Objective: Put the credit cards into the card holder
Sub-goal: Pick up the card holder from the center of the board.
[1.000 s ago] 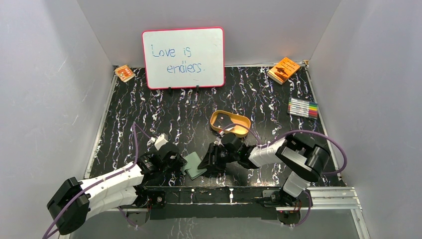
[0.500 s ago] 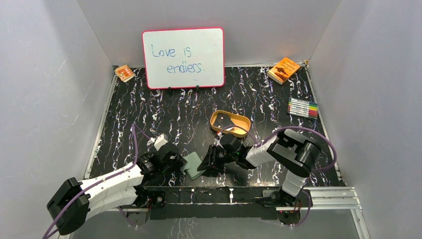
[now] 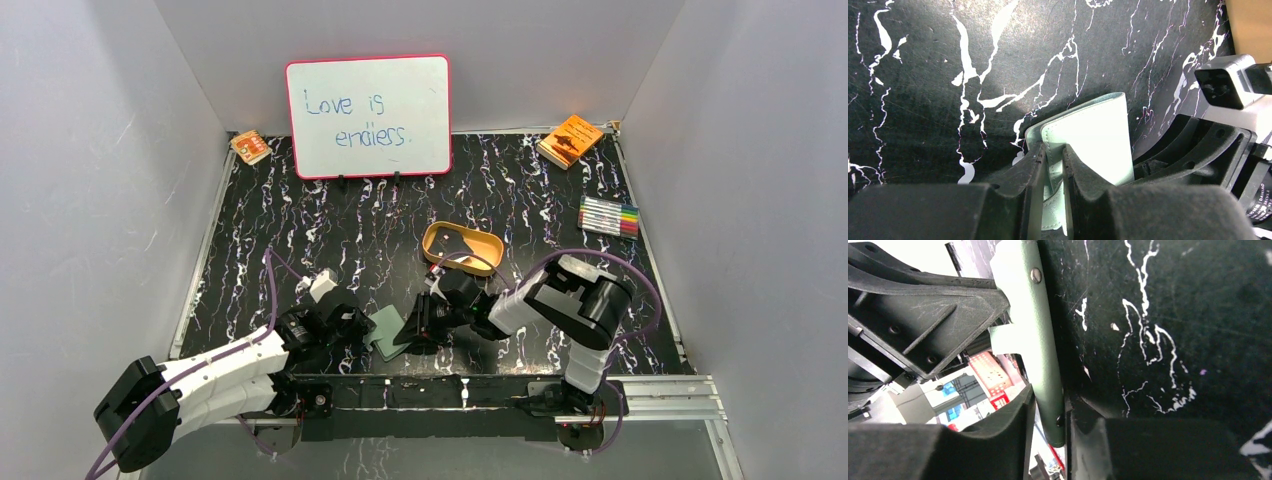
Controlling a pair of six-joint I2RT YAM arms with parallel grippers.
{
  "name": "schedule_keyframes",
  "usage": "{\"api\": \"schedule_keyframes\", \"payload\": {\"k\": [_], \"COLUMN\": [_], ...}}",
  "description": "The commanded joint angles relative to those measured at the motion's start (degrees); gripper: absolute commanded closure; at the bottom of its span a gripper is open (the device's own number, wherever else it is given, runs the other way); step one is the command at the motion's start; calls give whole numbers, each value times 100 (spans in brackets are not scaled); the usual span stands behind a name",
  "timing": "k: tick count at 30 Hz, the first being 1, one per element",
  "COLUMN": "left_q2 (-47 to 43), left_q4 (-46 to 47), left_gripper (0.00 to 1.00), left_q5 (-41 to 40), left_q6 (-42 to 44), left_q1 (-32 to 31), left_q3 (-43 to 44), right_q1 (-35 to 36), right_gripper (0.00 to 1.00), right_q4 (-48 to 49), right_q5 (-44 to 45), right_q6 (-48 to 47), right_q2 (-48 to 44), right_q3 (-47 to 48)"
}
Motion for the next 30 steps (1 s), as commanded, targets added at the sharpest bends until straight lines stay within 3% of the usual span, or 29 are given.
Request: {"api": "schedule_keyframes", "payload": {"k": [1,4,7,9,12,15,18,23,27,30], "left_q2": [295,142,-157,-388,-713,-974,-1086,-944,-513,-239], "left_q4": [-1051,-1358,-1951,-2475,-3267,-3884,-4155,-3582,-2688,-1712], "left_gripper": [100,96,61,37,20,12,11,10,9,9], "left_q5": [261,173,-56,-295,-701,-1104,-1567,-1867,-1609,-1246], "left_q6": [130,127,232,252,246,296,543,1438,2009,2489], "left_q1": [-36,-31,-31,-31,-33,-33,-25,-26,-30,-31], "left_q3": [-436,-223,339,851,1866,2818,3688,4757,5510,5907], "right_q1": [80,83,72,75,71,68,74,107,362,644], "right_gripper": [75,90,100,100,100,100,100,100,100,100], "right_q4": [595,378,-377,-1134,-2698,-4337,-5870,-7470,-7172,-5510], "right_q5": [32,91,200,367,761,1353,2336,4353,6428,7805], "right_q6": [-5,-185,-588,-968,-1769,-2859,-4055,-5952,-7603,-9394], "right_q2": [51,-195,-624,-1035,-1736,-2481,-3022,-3200,-3338,-3547], "right_q3": [218,217,339,477,864,1515,2376,3796,4354,4067]}}
